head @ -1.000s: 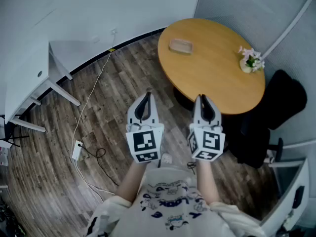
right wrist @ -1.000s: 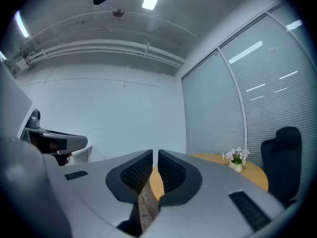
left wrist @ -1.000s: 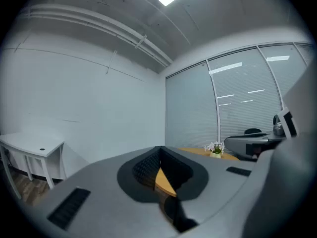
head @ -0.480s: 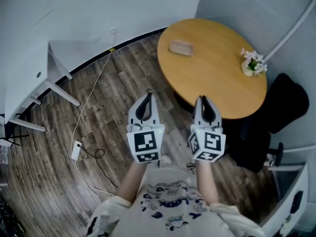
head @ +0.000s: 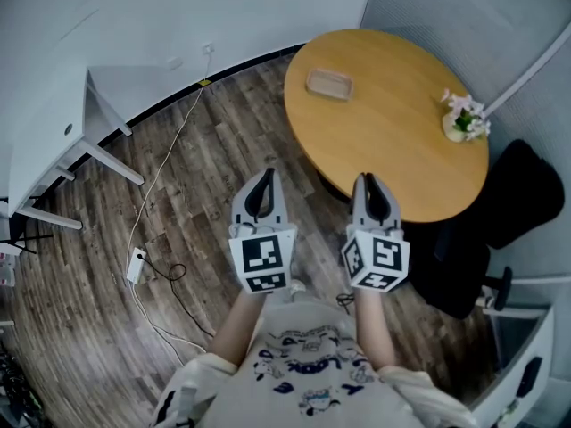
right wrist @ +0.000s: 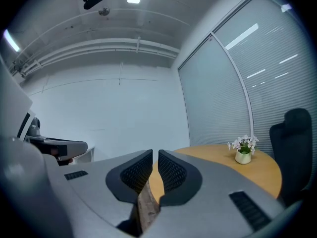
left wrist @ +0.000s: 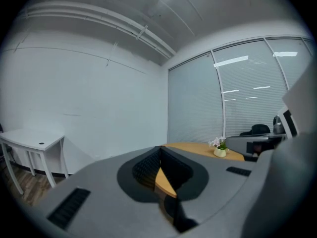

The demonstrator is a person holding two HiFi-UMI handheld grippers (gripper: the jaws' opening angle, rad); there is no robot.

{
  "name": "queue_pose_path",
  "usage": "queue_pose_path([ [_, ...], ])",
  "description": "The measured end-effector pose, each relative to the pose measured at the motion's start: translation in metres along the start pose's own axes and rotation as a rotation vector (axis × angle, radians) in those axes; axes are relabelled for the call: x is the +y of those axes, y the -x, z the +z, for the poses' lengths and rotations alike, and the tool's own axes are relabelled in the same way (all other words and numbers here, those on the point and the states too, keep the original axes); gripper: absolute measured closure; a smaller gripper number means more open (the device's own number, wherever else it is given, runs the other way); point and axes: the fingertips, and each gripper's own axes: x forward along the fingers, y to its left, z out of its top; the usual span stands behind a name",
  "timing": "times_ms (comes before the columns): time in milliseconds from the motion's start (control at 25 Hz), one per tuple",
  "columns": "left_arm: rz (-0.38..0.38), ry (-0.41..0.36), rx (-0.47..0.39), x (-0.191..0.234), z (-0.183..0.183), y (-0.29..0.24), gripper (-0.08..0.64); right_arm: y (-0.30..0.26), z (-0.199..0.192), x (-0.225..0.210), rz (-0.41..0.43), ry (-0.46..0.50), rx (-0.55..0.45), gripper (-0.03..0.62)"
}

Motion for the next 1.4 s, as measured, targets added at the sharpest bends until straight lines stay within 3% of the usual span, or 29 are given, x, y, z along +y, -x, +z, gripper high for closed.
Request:
queue_pose_path([
  [560,-0.046,0.021,0.039,0.024,0.001,-0.110,0.555,-0.103,0.000,-0.021,-0.051,-0.021,0.030,0.555],
  [1080,-0.147,0.005,0.049,0.066,0.028,-0.252,0.555,-0.231,0.018,-0.037,-0.166,-0.056,0.027,0.556],
  [1400,-0.202,0.002,0.090,0.074,0.022,-0.315,0.555,-0.283,0.009,-0.057,-0.234,-0.078,0.065,0.556],
])
